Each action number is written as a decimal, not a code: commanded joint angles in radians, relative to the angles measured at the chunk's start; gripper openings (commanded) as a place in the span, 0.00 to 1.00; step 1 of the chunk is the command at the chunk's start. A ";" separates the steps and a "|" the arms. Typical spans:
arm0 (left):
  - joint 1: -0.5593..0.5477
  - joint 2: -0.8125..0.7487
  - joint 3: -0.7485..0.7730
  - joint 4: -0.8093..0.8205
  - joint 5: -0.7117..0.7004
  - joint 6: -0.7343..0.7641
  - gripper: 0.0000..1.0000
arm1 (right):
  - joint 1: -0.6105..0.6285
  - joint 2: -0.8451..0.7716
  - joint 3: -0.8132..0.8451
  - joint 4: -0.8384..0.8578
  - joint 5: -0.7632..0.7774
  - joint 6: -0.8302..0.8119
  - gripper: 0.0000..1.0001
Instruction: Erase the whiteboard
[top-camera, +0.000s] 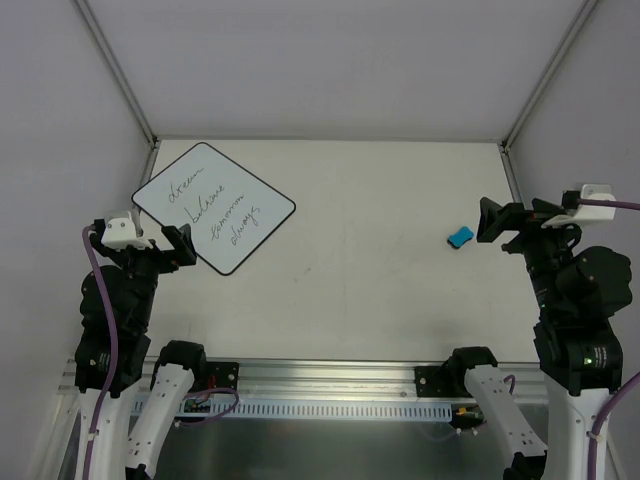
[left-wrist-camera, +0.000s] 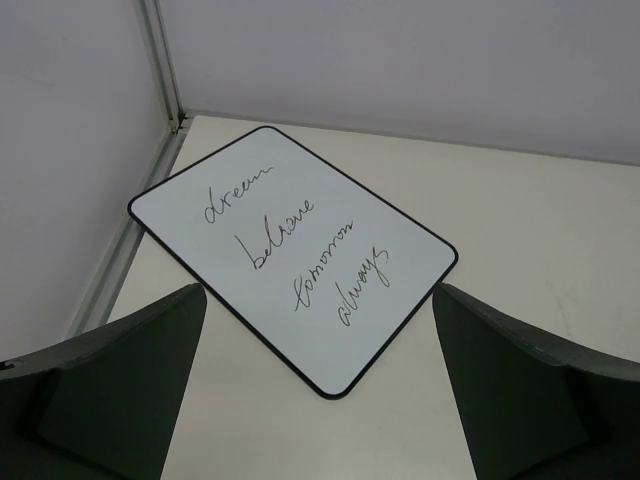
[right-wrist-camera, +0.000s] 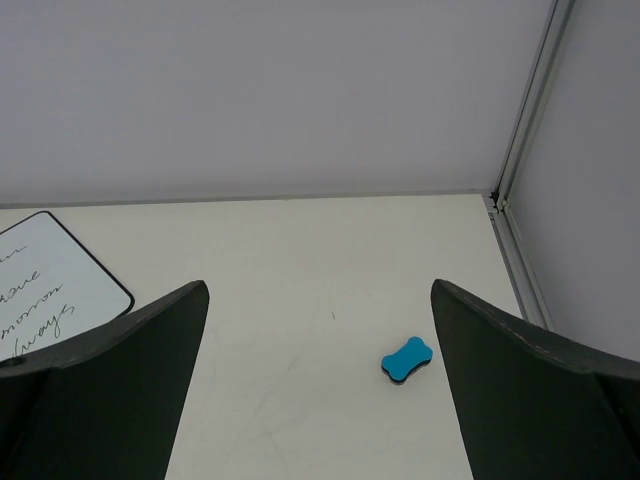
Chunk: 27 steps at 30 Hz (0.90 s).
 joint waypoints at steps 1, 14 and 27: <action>-0.009 0.006 0.003 0.012 0.022 -0.009 0.99 | 0.006 -0.019 -0.013 0.045 -0.004 -0.011 0.99; -0.009 0.355 -0.036 -0.039 0.264 -0.232 0.99 | 0.006 0.081 -0.116 -0.004 -0.102 0.196 0.99; -0.161 1.074 0.175 0.021 0.231 -0.269 0.98 | 0.006 0.126 -0.309 -0.001 -0.143 0.244 0.99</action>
